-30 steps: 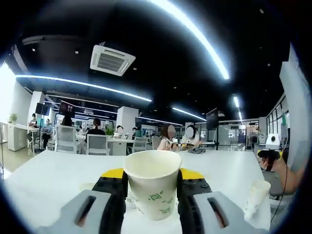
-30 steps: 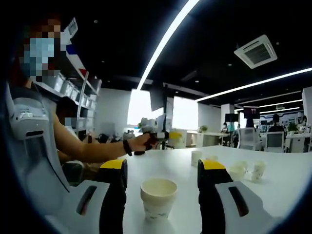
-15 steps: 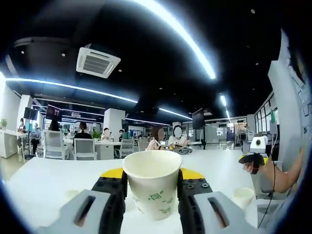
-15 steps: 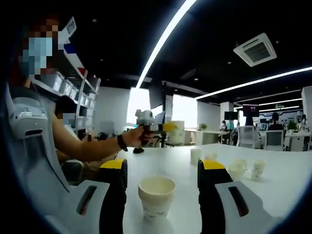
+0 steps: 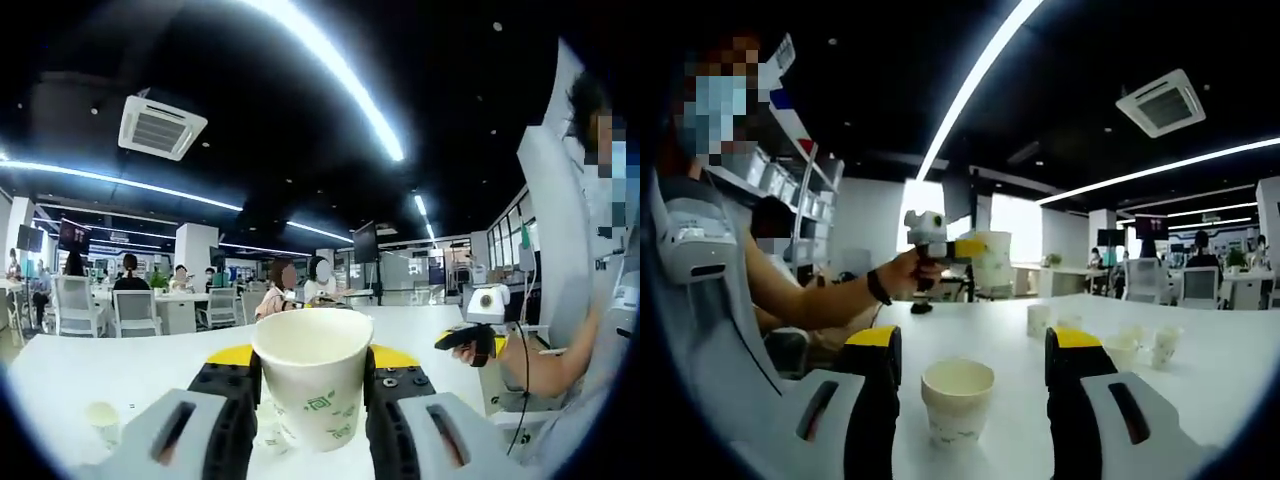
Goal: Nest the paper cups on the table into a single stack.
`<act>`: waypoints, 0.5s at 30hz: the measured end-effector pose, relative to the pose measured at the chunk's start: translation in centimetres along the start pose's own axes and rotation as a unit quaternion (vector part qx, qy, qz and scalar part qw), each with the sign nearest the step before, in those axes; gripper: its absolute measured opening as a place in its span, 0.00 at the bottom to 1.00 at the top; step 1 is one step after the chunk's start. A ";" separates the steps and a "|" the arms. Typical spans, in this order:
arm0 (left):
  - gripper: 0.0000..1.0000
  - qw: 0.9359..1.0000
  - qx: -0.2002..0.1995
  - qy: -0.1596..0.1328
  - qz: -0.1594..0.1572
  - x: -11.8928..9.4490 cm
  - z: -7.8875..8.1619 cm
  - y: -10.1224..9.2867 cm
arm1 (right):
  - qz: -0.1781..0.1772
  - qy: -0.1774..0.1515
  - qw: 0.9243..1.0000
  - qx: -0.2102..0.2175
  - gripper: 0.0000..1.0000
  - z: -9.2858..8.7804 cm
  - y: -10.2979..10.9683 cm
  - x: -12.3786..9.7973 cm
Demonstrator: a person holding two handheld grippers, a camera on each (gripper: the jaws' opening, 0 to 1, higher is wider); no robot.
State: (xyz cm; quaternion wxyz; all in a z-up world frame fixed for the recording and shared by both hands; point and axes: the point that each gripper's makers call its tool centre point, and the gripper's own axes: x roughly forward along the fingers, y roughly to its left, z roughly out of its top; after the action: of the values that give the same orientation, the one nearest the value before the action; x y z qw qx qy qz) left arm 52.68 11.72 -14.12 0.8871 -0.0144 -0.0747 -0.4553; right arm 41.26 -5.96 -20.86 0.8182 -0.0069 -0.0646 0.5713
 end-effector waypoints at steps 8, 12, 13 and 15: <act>0.43 0.999 0.008 0.016 -0.051 1.6 -0.7 -4.7 | -0.004 -0.003 1.000 0.000 0.61 -0.3 0.6 -0.7; 0.43 0.997 -0.006 0.009 -0.075 2.1 -0.3 -6.6 | -0.006 -0.003 1.000 0.000 0.61 -0.2 0.2 -1.0; 0.43 0.997 -0.006 0.009 -0.078 2.2 -0.2 -6.8 | -0.006 -0.003 1.000 0.000 0.61 -0.2 0.0 -1.0; 0.43 0.996 -0.009 0.007 -0.084 2.6 -0.3 -7.3 | -0.007 -0.003 1.000 0.001 0.61 -0.2 -0.2 -1.0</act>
State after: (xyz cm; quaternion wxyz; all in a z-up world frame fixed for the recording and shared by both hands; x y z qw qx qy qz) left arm 48.32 5.35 -14.33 0.8459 -0.0129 -0.0653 -0.5291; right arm 41.07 -6.97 -21.15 0.8218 -0.0042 -0.0668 0.5658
